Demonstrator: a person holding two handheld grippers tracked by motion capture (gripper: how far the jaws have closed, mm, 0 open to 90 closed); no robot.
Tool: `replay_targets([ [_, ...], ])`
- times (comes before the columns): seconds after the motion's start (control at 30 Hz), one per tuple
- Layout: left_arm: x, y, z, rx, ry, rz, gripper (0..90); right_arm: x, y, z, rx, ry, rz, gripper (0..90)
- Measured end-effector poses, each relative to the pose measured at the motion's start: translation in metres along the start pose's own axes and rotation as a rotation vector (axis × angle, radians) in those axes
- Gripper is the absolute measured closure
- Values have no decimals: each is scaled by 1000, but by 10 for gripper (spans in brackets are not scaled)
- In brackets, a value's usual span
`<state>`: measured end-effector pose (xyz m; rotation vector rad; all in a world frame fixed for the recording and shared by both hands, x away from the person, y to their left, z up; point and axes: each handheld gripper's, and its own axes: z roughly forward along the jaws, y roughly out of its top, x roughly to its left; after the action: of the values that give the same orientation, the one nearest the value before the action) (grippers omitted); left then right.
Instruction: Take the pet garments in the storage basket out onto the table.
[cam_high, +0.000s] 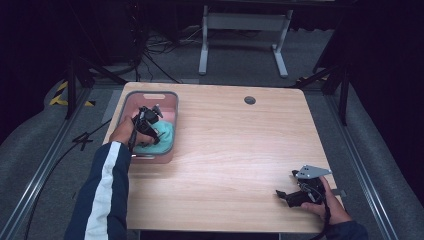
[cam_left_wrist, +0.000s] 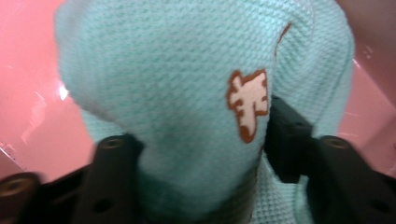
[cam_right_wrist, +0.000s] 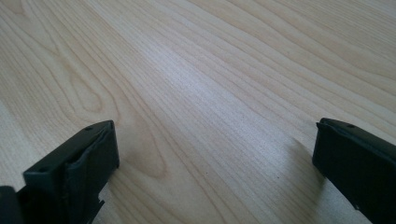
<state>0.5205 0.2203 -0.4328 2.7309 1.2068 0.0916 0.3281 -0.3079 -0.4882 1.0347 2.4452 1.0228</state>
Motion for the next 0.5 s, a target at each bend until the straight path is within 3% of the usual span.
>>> replay_targets([
  [0.13,-4,1,-2,7,17,18,651,0,0,0,0,4,-3,6],
  [0.23,-7,0,-3,-6,31,39,687,0,0,0,0,4,-4,6],
  [0.43,-6,-7,-17,-90,60,34,702,0,0,0,0,4,-4,6],
  [0.5,-5,-12,-30,-151,68,17,704,0,0,0,0,4,-3,6],
])
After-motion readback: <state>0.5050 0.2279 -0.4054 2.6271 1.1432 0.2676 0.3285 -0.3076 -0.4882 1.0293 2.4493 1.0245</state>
